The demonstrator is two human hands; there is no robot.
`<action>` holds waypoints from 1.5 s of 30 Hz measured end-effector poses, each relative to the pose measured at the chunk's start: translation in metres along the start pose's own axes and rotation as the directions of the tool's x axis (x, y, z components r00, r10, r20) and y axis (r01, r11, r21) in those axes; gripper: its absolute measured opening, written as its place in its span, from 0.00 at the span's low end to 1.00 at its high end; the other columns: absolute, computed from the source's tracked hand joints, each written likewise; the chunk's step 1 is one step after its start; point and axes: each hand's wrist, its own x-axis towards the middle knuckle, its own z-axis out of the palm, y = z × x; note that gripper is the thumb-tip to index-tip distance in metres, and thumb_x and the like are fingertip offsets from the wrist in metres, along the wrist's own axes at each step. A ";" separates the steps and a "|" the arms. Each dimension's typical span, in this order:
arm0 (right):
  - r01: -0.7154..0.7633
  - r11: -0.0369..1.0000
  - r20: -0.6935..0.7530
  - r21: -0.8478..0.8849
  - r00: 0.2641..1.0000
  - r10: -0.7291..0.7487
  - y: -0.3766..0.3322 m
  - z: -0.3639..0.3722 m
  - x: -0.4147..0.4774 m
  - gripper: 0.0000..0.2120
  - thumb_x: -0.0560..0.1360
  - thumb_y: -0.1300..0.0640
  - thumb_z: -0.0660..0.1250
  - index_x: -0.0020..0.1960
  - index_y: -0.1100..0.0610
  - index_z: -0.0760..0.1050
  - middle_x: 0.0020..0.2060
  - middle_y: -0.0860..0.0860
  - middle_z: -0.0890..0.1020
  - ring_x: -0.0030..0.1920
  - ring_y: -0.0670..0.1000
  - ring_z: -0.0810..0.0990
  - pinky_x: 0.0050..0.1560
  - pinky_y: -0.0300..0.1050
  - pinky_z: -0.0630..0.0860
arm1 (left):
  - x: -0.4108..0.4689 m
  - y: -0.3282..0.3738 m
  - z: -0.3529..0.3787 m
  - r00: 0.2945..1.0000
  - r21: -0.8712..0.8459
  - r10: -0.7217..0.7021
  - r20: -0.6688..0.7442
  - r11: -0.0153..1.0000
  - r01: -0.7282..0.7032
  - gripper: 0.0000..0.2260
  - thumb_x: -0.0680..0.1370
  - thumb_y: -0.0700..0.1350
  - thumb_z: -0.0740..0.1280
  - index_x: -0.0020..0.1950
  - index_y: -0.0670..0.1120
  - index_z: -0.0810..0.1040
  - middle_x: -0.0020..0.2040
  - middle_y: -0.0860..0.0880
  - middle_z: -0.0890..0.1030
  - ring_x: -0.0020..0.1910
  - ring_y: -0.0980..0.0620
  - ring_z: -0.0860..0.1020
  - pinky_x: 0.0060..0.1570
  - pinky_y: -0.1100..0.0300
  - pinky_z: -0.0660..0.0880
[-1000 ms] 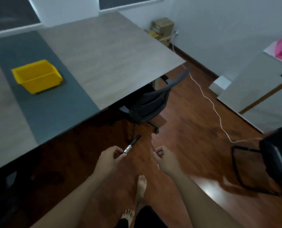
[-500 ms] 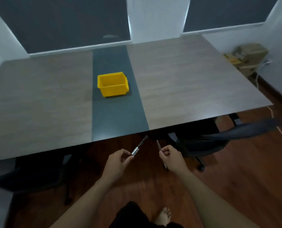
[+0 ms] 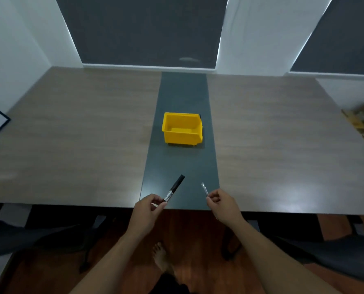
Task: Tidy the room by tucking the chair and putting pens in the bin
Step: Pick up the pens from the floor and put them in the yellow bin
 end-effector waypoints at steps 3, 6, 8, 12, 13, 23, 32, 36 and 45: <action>0.003 0.999 -0.021 -0.047 1.000 -0.004 -0.027 -0.006 0.043 0.05 0.81 0.52 0.71 0.48 0.51 0.79 0.39 0.49 0.83 0.37 0.49 0.79 0.31 0.33 0.73 | 0.052 0.004 -0.015 1.000 -0.034 0.007 0.000 0.999 -0.007 0.05 0.79 0.53 0.76 0.48 0.55 0.84 0.45 0.56 0.86 0.41 0.57 0.83 0.42 0.58 0.81; -0.010 0.999 -0.081 -0.037 0.997 0.007 -0.047 -0.006 0.086 0.04 0.79 0.51 0.73 0.48 0.49 0.79 0.41 0.48 0.85 0.42 0.50 0.84 0.39 0.39 0.80 | 0.100 0.005 -0.028 1.000 -0.061 0.003 0.020 0.998 -0.002 0.05 0.79 0.52 0.77 0.47 0.54 0.84 0.45 0.56 0.86 0.41 0.56 0.82 0.42 0.57 0.81; -0.014 1.000 -0.090 -0.024 0.996 0.012 -0.058 -0.002 0.109 0.03 0.79 0.50 0.73 0.47 0.46 0.79 0.41 0.48 0.86 0.43 0.50 0.85 0.47 0.50 0.84 | 0.128 0.005 -0.039 1.000 -0.061 0.014 0.023 0.998 -0.013 0.04 0.79 0.52 0.77 0.47 0.55 0.84 0.45 0.56 0.86 0.40 0.56 0.82 0.41 0.57 0.80; 0.005 1.000 -0.086 0.016 0.996 -0.003 -0.076 0.006 0.146 0.01 0.79 0.50 0.73 0.48 0.46 0.83 0.43 0.47 0.87 0.45 0.47 0.86 0.52 0.54 0.85 | 0.174 0.005 -0.059 1.000 -0.079 0.019 0.012 0.997 -0.018 0.03 0.79 0.51 0.76 0.48 0.54 0.85 0.45 0.55 0.86 0.41 0.54 0.82 0.42 0.59 0.79; 0.009 1.000 -0.082 0.029 0.997 -0.007 -0.082 0.007 0.155 0.01 0.79 0.50 0.73 0.49 0.46 0.84 0.43 0.47 0.88 0.45 0.46 0.86 0.52 0.52 0.85 | 0.185 0.005 -0.062 1.000 -0.083 0.021 0.005 0.996 -0.020 0.04 0.79 0.51 0.76 0.49 0.53 0.85 0.45 0.55 0.86 0.42 0.55 0.82 0.41 0.61 0.78; 0.108 0.994 -0.068 0.032 0.992 -0.106 -0.123 -0.014 0.266 0.07 0.83 0.52 0.70 0.56 0.50 0.86 0.42 0.42 0.85 0.39 0.36 0.81 0.41 0.30 0.72 | 0.288 0.022 -0.061 1.000 -0.096 0.004 -0.022 0.995 -0.007 0.04 0.81 0.51 0.75 0.51 0.53 0.86 0.46 0.55 0.86 0.44 0.55 0.82 0.45 0.59 0.80; 0.005 1.000 -0.058 -0.017 0.998 -0.006 -0.114 -0.036 0.387 0.13 0.84 0.54 0.66 0.66 0.54 0.84 0.54 0.53 0.87 0.51 0.53 0.84 0.45 0.40 0.76 | 0.413 0.058 -0.040 0.987 0.145 0.096 0.132 0.983 -0.115 0.06 0.82 0.53 0.73 0.55 0.53 0.85 0.47 0.56 0.84 0.42 0.57 0.81 0.43 0.61 0.78; -0.019 0.999 -0.007 -0.051 1.000 0.019 -0.110 -0.036 0.430 0.12 0.83 0.58 0.68 0.64 0.54 0.84 0.53 0.54 0.87 0.52 0.57 0.86 0.54 0.51 0.82 | 0.468 0.064 -0.023 0.943 0.355 0.163 0.291 0.897 -0.265 0.09 0.83 0.54 0.70 0.59 0.52 0.85 0.53 0.53 0.84 0.46 0.55 0.78 0.46 0.57 0.75; -0.006 0.982 0.158 -0.191 0.987 0.036 -0.114 -0.007 0.491 0.07 0.81 0.53 0.71 0.57 0.51 0.85 0.50 0.47 0.87 0.49 0.47 0.83 0.41 0.35 0.74 | 0.526 0.072 0.028 0.878 0.615 0.006 0.479 0.711 -0.340 0.12 0.86 0.51 0.65 0.61 0.52 0.87 0.55 0.48 0.86 0.52 0.46 0.85 0.54 0.52 0.82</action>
